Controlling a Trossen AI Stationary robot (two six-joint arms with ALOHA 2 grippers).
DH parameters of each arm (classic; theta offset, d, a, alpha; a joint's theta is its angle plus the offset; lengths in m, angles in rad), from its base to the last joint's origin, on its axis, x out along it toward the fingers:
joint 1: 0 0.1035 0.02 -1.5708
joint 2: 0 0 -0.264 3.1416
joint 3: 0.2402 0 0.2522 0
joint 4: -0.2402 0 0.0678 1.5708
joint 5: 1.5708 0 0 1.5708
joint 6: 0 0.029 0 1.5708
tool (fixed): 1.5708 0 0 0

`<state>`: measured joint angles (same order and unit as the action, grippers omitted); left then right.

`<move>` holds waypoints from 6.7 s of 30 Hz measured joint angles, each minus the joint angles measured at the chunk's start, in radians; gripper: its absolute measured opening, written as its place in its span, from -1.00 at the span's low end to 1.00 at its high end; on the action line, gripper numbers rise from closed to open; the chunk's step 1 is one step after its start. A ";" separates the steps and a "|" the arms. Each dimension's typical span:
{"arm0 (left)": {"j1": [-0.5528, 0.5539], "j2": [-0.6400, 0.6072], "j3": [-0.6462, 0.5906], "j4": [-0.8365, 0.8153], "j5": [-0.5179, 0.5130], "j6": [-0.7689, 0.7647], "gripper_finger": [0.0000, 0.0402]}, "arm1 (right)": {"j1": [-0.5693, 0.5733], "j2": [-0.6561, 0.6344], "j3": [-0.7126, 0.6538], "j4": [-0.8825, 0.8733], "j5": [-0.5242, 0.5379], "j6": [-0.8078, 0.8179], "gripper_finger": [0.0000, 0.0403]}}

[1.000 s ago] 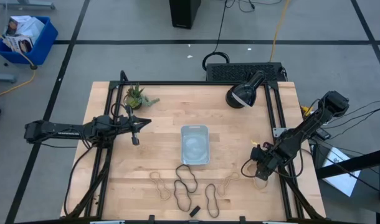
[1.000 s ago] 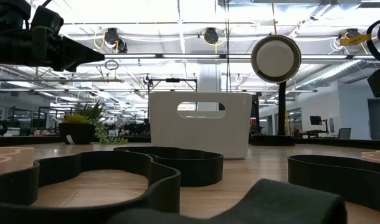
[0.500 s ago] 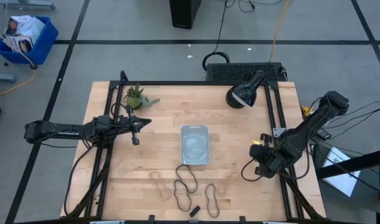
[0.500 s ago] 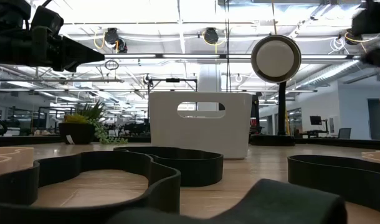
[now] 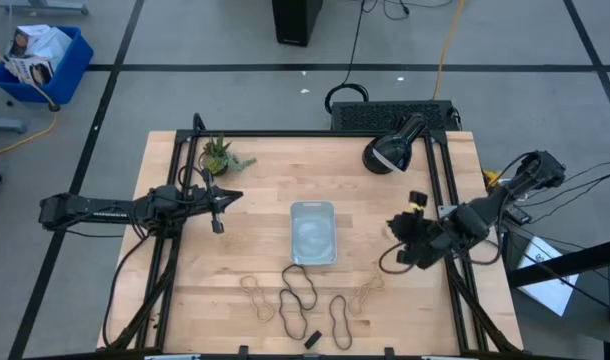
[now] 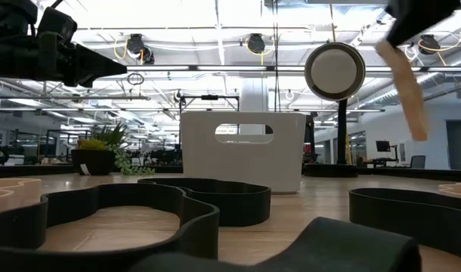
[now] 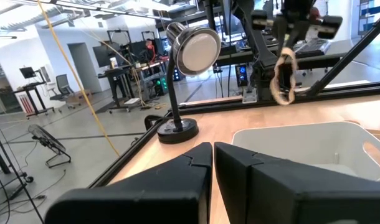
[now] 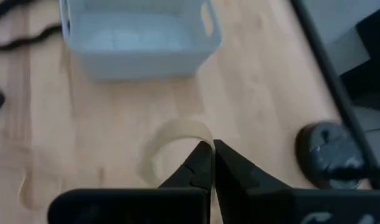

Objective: Pick and place rubber bands into bin
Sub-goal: Put the right light brown rubber band into the bin, then put the left light brown rubber band into the bin

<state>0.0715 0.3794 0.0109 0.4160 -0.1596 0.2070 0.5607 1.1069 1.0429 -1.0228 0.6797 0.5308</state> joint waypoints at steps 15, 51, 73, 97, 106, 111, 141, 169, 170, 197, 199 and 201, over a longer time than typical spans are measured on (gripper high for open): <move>0.000 0.000 0.000 0.000 0.000 0.004 -0.87 | -0.368 0.097 0.016 0.847 -0.321 -0.753 -1.00; 0.000 0.000 0.000 0.000 0.000 0.007 -0.87 | -0.487 0.482 0.015 0.925 -0.551 -0.726 -0.33; 0.000 0.000 0.000 -0.003 0.001 0.022 -0.87 | -0.505 -0.143 -0.399 1.134 -0.679 -0.648 -0.98; 0.000 0.000 0.000 -0.002 -0.130 0.083 -0.87 | -0.422 -0.830 -0.884 1.252 -0.736 -0.604 -1.00; 0.000 0.000 0.000 0.002 -0.104 -0.003 -0.87 | -0.422 -0.872 -0.971 1.249 -0.805 -0.563 -1.00; -0.001 0.003 0.000 0.000 -0.061 -0.146 -0.87 | -0.422 -0.873 -0.994 1.293 -0.886 -0.602 -1.00; -0.452 0.756 0.643 -0.575 0.000 -0.319 -0.92 | -0.422 -0.869 -0.999 1.295 -0.891 -0.615 -1.00; -0.639 1.120 0.634 -0.704 -0.018 -0.662 0.06 | -0.423 -0.869 -1.000 1.295 -0.755 -0.534 -1.00; -0.639 1.135 0.634 -0.703 -0.013 -0.672 0.04 | -0.423 -0.869 -1.000 1.296 -0.754 -0.534 -1.00; -0.642 0.888 0.631 -0.679 -0.080 -0.336 -0.96 | -0.423 -0.869 -1.000 1.311 -0.750 -0.541 -1.00; -0.642 0.792 0.631 -0.699 -0.140 -0.290 -0.96 | -0.422 -0.869 -1.000 1.311 -0.728 -0.542 -1.00; -0.642 0.701 0.631 -0.704 -0.193 -0.244 -0.98 | -0.422 -0.869 -1.000 1.311 -0.705 -0.542 -1.00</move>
<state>-0.5702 1.0799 0.6422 -0.2878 -0.3526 -0.0367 0.1383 0.2379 0.0429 0.2882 -0.0258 -0.0112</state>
